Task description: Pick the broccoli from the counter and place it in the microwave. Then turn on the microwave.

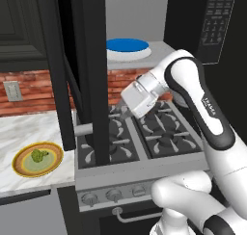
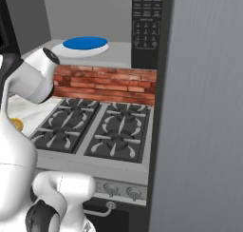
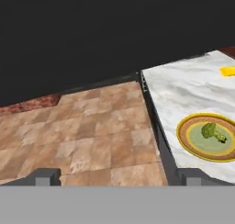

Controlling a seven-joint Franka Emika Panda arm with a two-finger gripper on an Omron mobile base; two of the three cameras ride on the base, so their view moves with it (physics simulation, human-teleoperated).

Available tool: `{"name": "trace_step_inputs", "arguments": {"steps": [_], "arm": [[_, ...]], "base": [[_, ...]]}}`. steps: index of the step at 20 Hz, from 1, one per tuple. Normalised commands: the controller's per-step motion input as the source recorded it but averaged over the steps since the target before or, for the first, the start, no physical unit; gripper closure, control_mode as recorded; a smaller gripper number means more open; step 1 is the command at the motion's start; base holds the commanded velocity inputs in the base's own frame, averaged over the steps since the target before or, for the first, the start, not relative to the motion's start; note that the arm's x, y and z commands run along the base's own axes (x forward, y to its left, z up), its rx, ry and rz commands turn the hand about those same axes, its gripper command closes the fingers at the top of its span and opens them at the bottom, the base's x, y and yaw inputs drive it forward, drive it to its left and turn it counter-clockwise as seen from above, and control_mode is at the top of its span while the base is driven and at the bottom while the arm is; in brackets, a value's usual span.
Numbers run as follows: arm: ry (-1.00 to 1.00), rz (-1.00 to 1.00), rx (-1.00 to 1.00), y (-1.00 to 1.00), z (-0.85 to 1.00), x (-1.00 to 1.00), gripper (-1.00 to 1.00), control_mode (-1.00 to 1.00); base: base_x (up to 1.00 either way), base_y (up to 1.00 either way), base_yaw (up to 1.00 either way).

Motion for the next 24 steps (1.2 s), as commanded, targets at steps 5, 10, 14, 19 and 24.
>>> {"name": "trace_step_inputs", "arguments": {"steps": [5, 10, 14, 19, 24], "arm": [[-0.05, 0.00, 0.03, -0.02, -0.18, 0.32, -1.00, -1.00], [-0.02, 0.07, 0.04, 0.00, -0.24, 0.35, -1.00, -1.00], [-0.01, 0.15, 0.01, 0.14, -0.37, 0.44, -1.00, -1.00], [-0.04, 0.14, 0.00, 0.23, -0.34, 0.38, -1.00, -1.00], [-0.08, 0.07, 0.00, 0.41, -0.28, 0.08, -1.00, -1.00]], "base": [[0.00, 0.00, 0.00], [0.00, 0.00, 0.00], [0.00, 0.00, 0.00], [0.00, 0.00, 0.00], [0.00, 0.00, 0.00]]}}
